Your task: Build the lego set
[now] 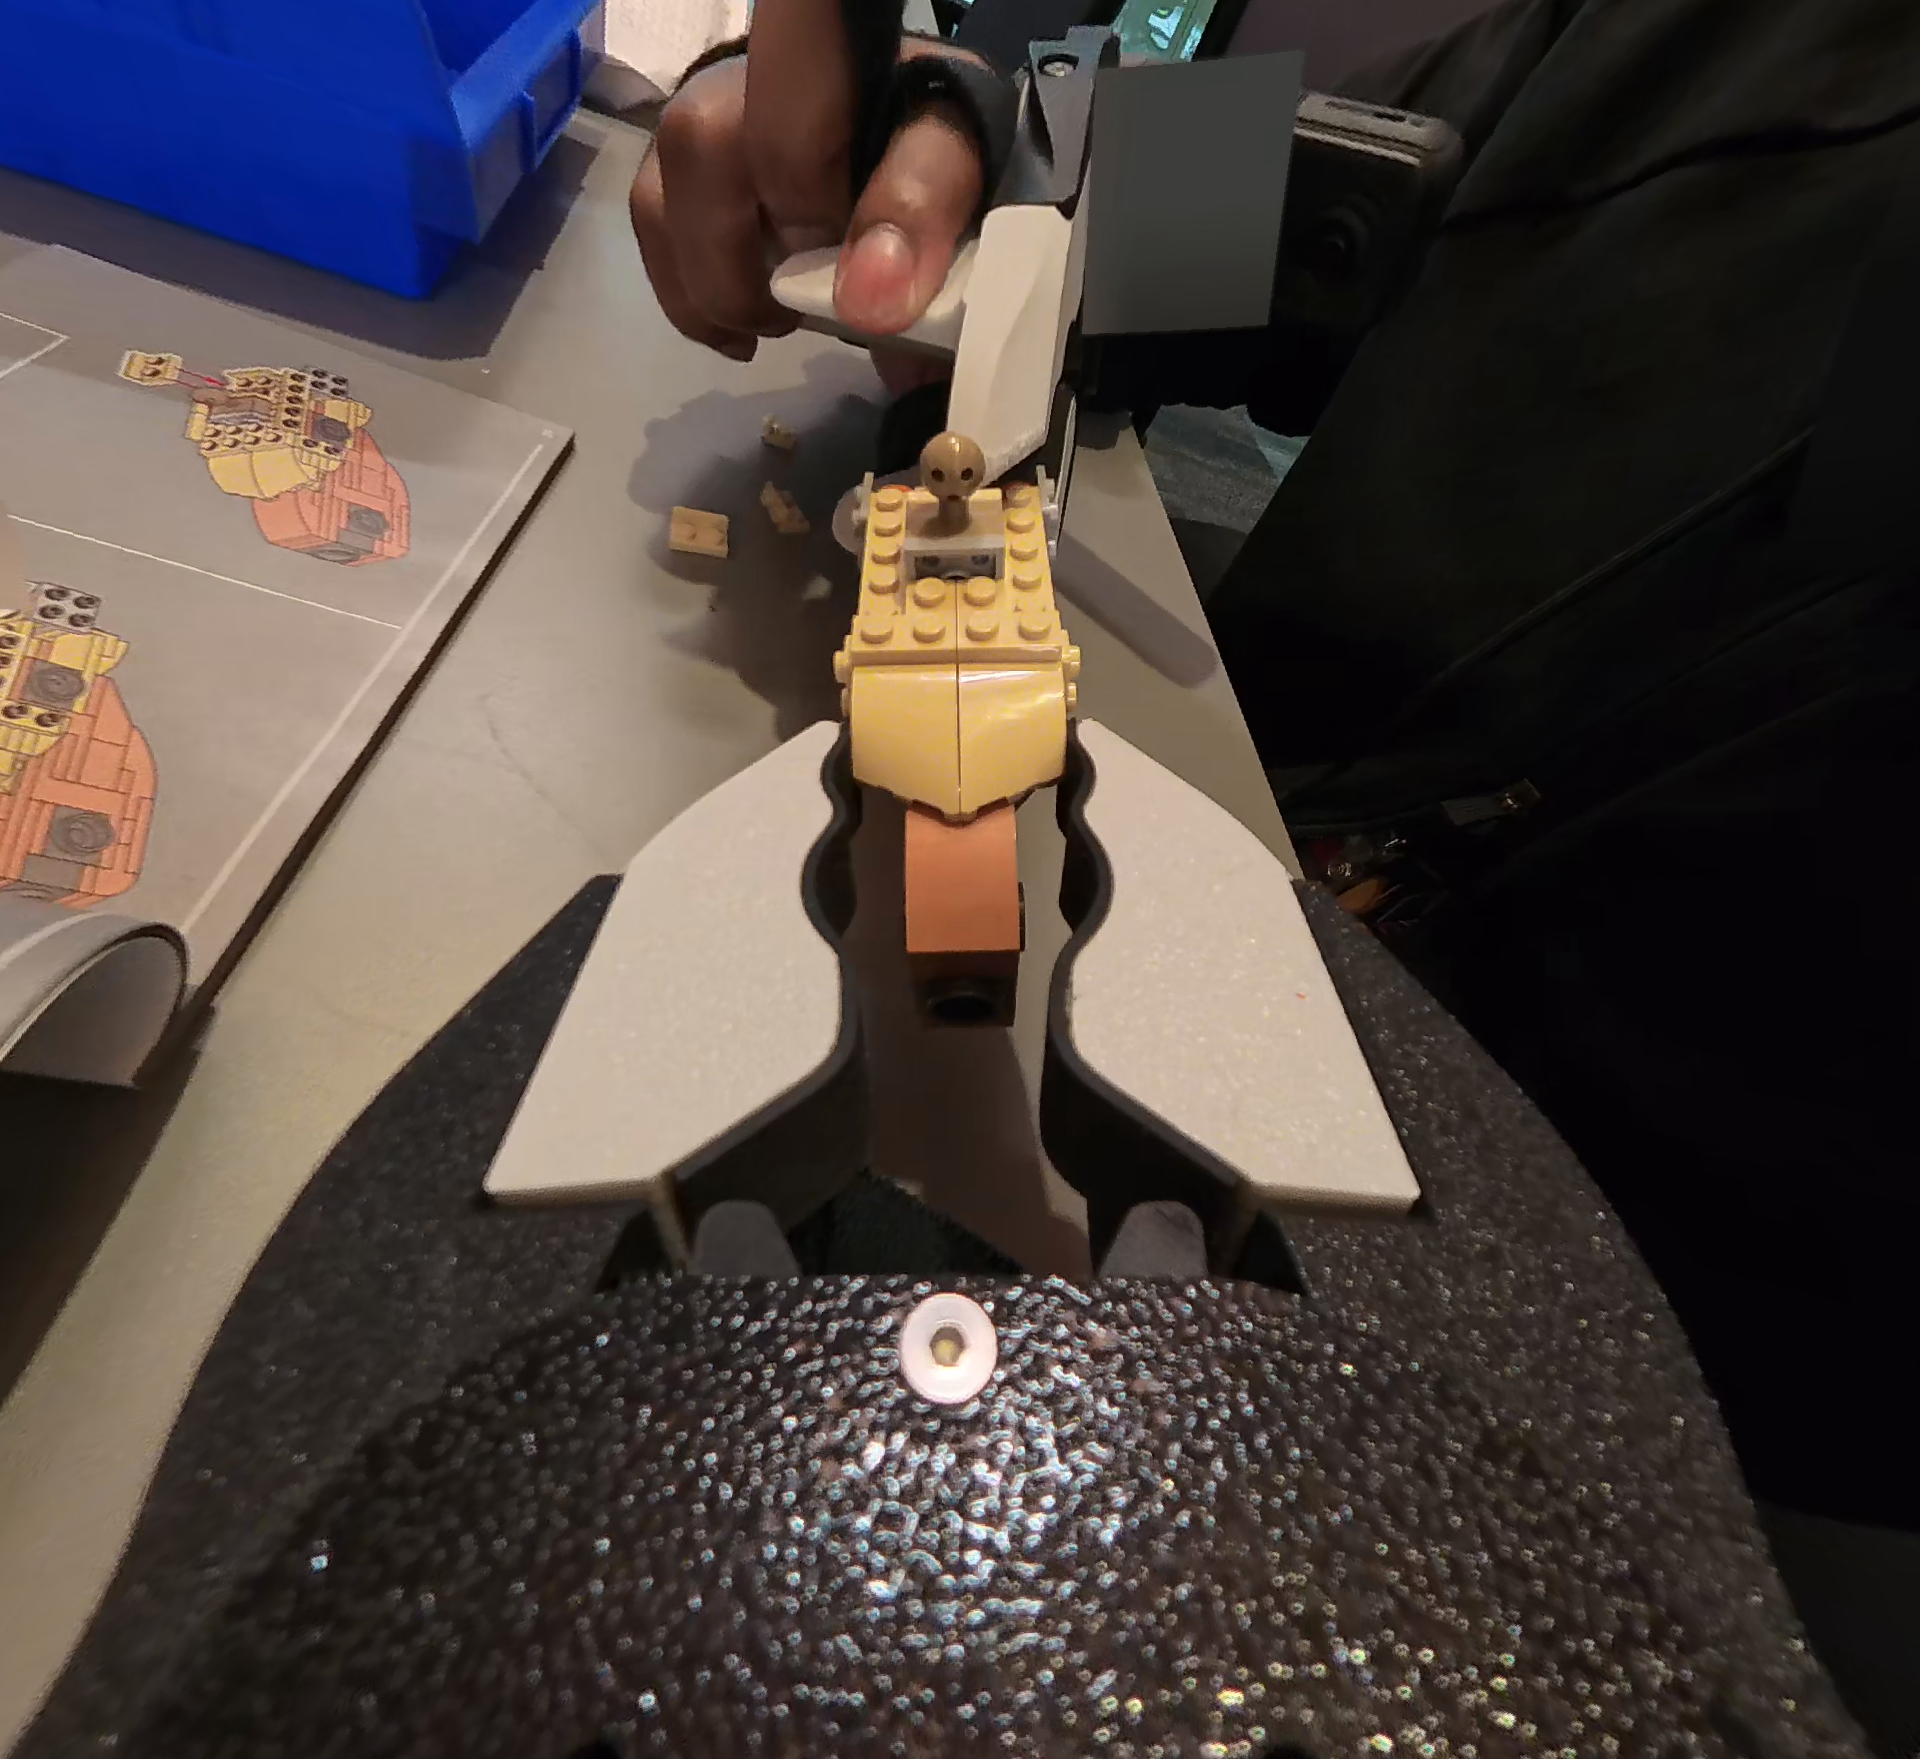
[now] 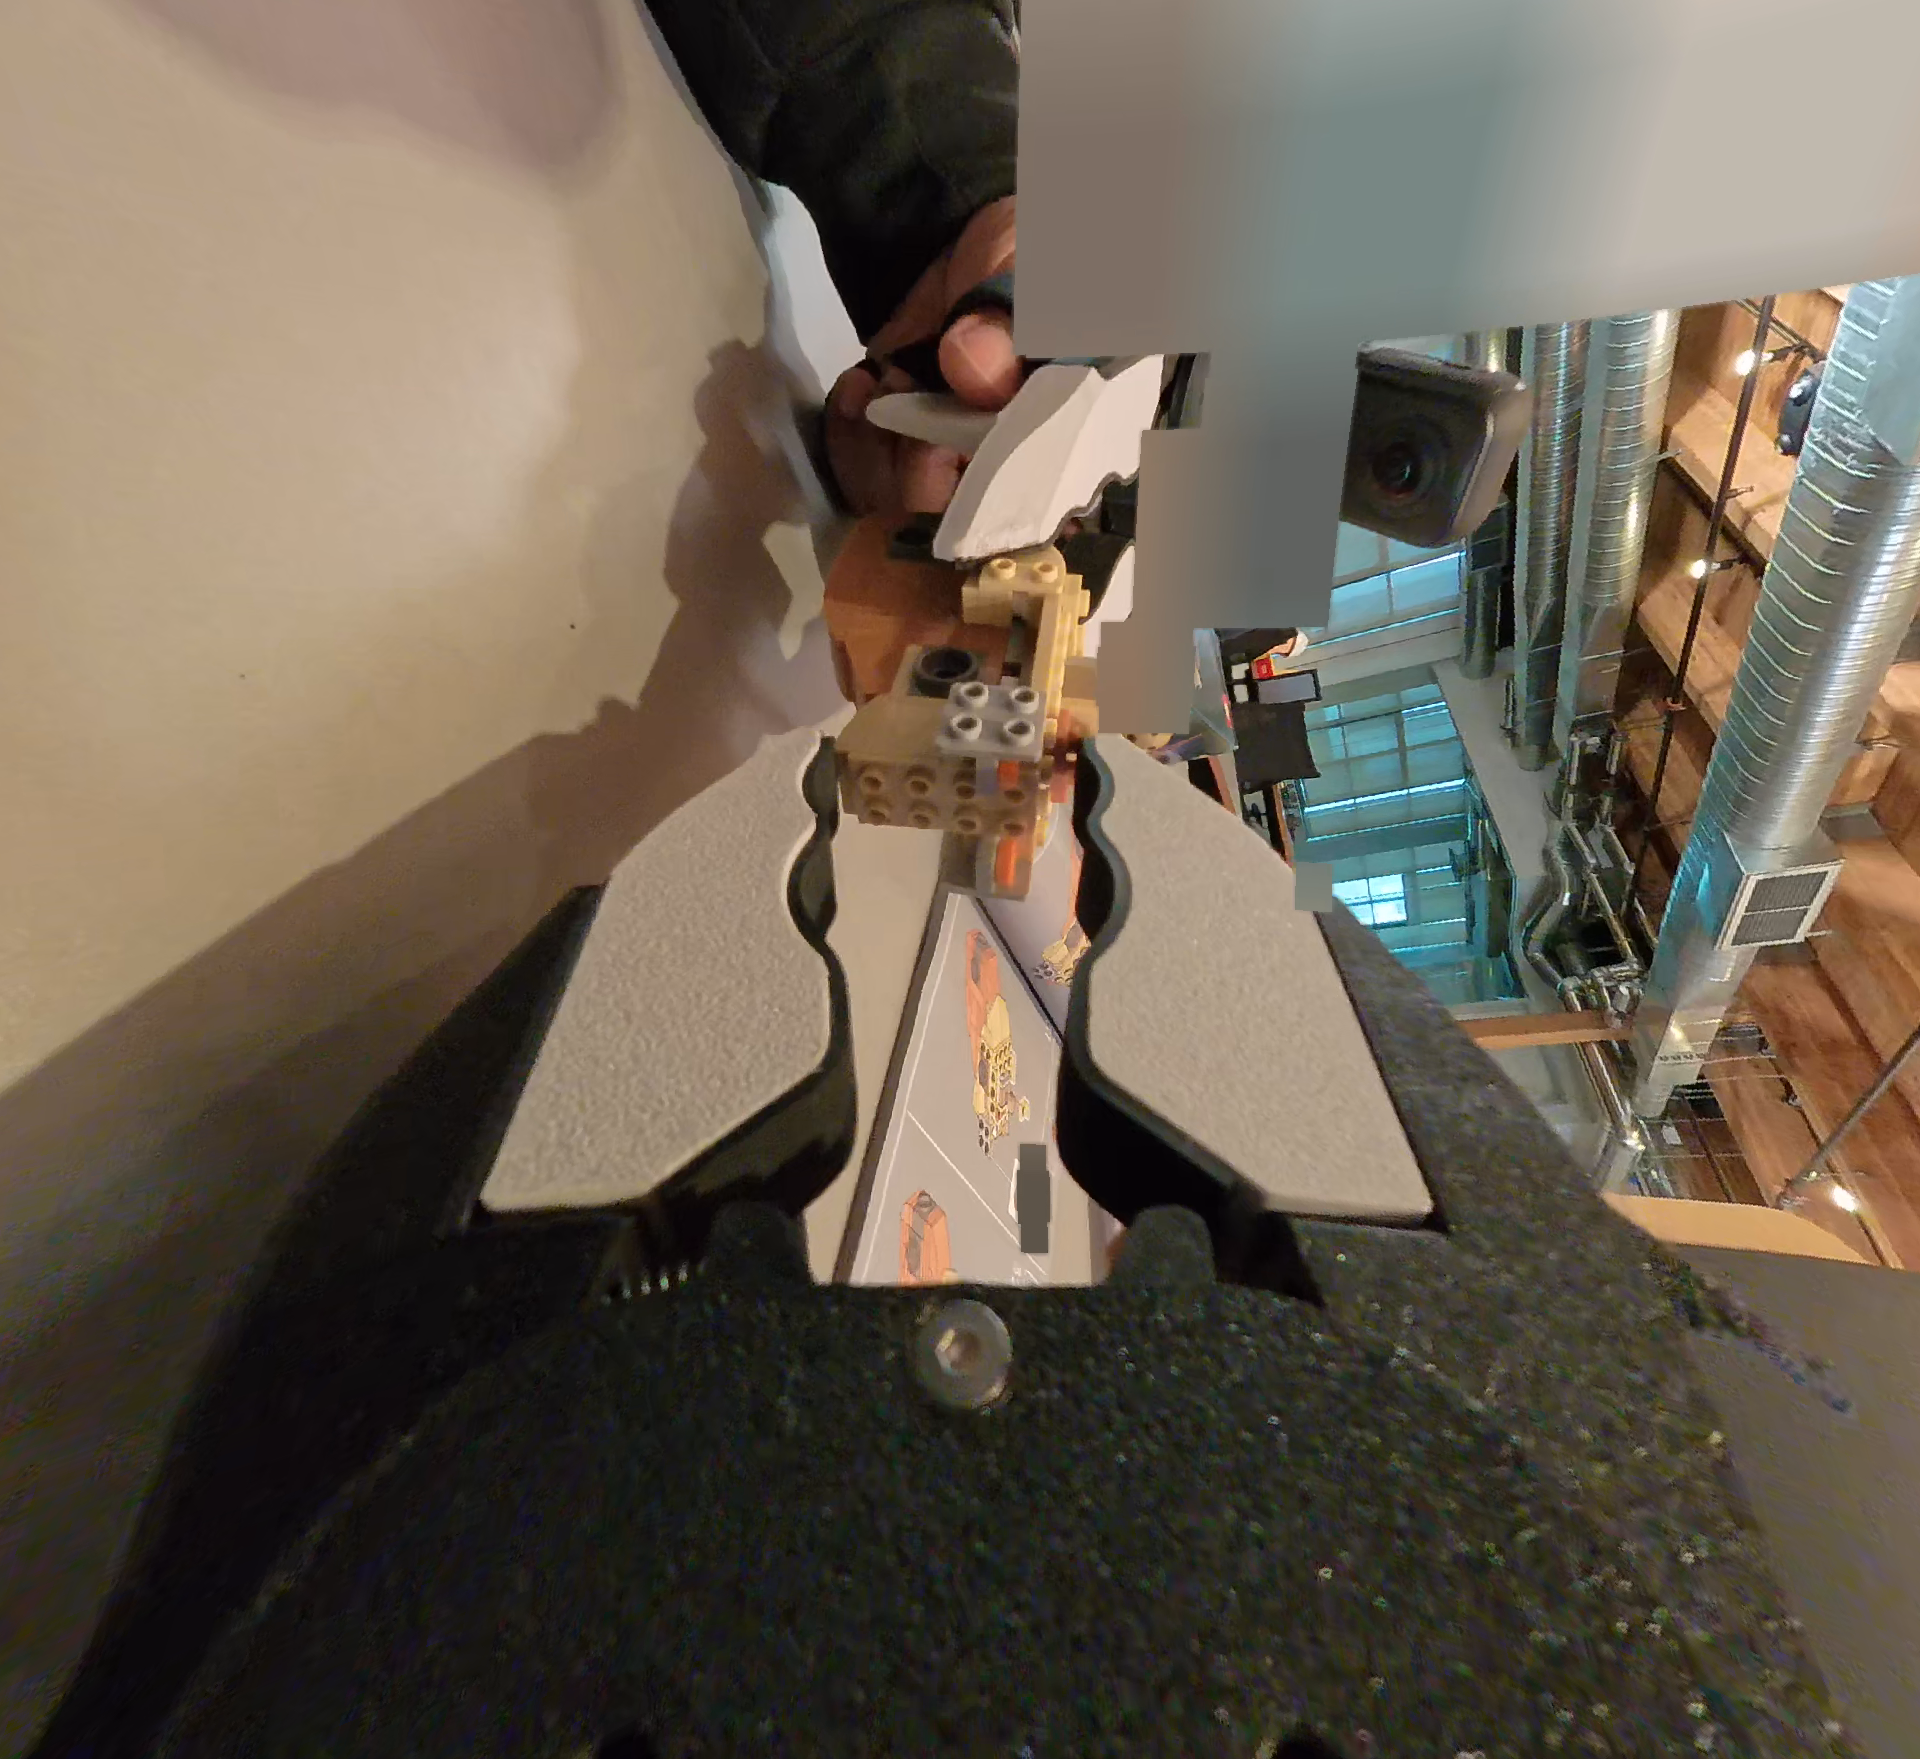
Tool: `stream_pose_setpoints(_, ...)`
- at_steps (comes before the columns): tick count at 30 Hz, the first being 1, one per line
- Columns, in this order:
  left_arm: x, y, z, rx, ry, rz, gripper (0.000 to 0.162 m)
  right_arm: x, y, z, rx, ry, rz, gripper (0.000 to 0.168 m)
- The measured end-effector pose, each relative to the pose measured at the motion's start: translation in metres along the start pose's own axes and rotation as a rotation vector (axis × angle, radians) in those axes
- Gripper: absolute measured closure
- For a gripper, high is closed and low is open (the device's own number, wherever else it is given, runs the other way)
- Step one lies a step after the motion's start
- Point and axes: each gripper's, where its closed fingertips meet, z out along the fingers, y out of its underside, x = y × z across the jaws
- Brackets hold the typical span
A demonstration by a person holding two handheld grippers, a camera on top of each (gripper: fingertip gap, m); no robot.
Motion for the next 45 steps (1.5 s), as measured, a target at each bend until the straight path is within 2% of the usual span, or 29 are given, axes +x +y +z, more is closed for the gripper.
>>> stream_pose_setpoints(15,0.007,0.002,0.002,-0.012,0.012,0.053,0.126,-0.001,-0.007,-0.003,-0.016,-0.044,0.010,0.126)
stream_pose_setpoints(19,0.007,-0.002,0.001,0.011,0.010,0.057,0.126,0.001,-0.007,-0.003,-0.015,-0.013,-0.006,0.126)
stream_pose_setpoints(22,0.004,-0.003,0.001,0.018,-0.004,0.051,0.125,0.003,-0.006,-0.003,0.006,0.012,0.052,0.126)
stream_pose_setpoints(28,-0.005,-0.007,-0.003,0.039,-0.099,0.135,0.126,0.014,-0.001,-0.009,0.038,0.056,0.250,0.119)
stream_pose_setpoints(35,-0.025,-0.002,-0.002,-0.062,-0.323,0.381,0.126,0.017,0.002,-0.014,0.051,0.026,0.481,0.117)
stream_pose_setpoints(39,-0.034,-0.002,-0.004,-0.095,-0.424,0.487,0.126,0.022,0.014,-0.014,0.005,-0.010,0.771,0.117)
stream_pose_setpoints(41,-0.037,-0.004,-0.004,-0.101,-0.468,0.547,0.126,0.025,0.024,-0.014,-0.034,-0.013,0.934,0.124)
stream_pose_setpoints(45,-0.036,-0.008,-0.002,-0.093,-0.485,0.610,0.126,0.023,0.033,-0.014,-0.044,-0.087,1.322,0.126)
